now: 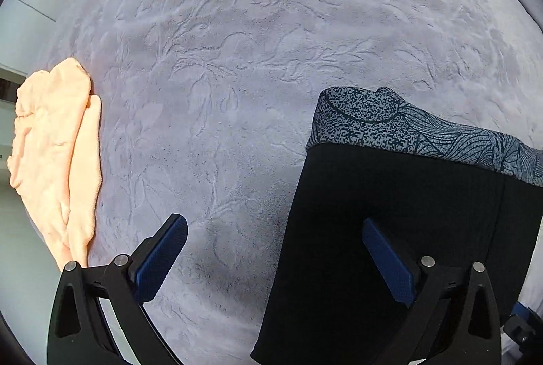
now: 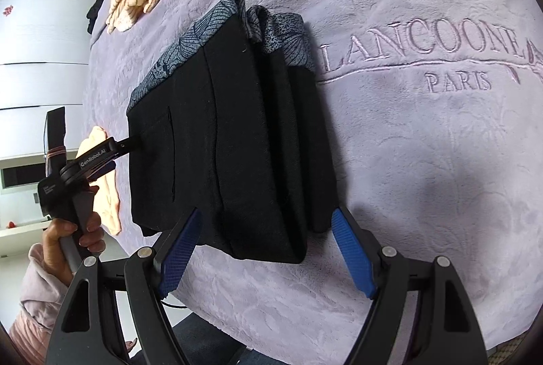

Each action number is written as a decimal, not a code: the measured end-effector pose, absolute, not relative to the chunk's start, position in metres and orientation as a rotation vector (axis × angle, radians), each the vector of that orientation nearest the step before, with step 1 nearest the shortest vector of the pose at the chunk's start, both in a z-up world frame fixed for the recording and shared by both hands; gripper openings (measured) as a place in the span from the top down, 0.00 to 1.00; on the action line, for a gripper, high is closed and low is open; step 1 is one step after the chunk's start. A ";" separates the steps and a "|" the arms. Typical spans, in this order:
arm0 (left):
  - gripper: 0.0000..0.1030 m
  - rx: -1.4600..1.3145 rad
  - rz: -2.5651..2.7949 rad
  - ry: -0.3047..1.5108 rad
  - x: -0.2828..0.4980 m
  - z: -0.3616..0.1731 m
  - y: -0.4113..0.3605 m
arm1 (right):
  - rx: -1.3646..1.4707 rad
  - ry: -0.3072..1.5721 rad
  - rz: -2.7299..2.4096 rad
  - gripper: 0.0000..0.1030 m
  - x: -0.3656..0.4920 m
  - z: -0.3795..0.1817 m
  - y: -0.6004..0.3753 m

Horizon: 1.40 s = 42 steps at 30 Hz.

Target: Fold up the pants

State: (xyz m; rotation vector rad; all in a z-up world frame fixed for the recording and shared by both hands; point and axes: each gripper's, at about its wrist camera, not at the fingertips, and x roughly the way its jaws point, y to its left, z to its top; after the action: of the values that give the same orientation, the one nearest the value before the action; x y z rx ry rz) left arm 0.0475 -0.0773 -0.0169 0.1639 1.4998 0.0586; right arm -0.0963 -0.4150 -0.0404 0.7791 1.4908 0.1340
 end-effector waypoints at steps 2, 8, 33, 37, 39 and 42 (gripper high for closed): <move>0.00 0.217 0.044 1.488 0.044 -0.014 -0.079 | 0.791 1.495 0.128 0.21 -0.097 -0.042 -0.415; 0.00 0.205 0.012 1.501 0.036 -0.011 -0.081 | 0.785 1.492 0.124 0.20 -0.097 -0.042 -0.420; 0.00 0.154 -0.113 1.555 0.015 -0.034 -0.115 | 0.846 1.505 0.158 0.20 -0.084 -0.065 -0.441; 0.00 0.118 -0.143 1.575 0.017 -0.037 -0.122 | 0.859 1.511 0.166 0.20 -0.082 -0.069 -0.442; 0.00 0.072 -0.161 1.594 0.019 -0.042 -0.120 | 0.873 1.512 0.170 0.20 -0.082 -0.072 -0.443; 0.00 0.008 -0.197 1.612 0.020 -0.047 -0.118 | 0.890 1.502 0.182 0.20 -0.081 -0.074 -0.444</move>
State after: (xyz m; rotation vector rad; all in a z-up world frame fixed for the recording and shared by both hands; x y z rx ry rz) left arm 0.0195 -0.1182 -0.0465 0.0084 1.6116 -0.1966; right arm -0.0810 -0.4444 -0.0740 0.8902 1.5019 0.1824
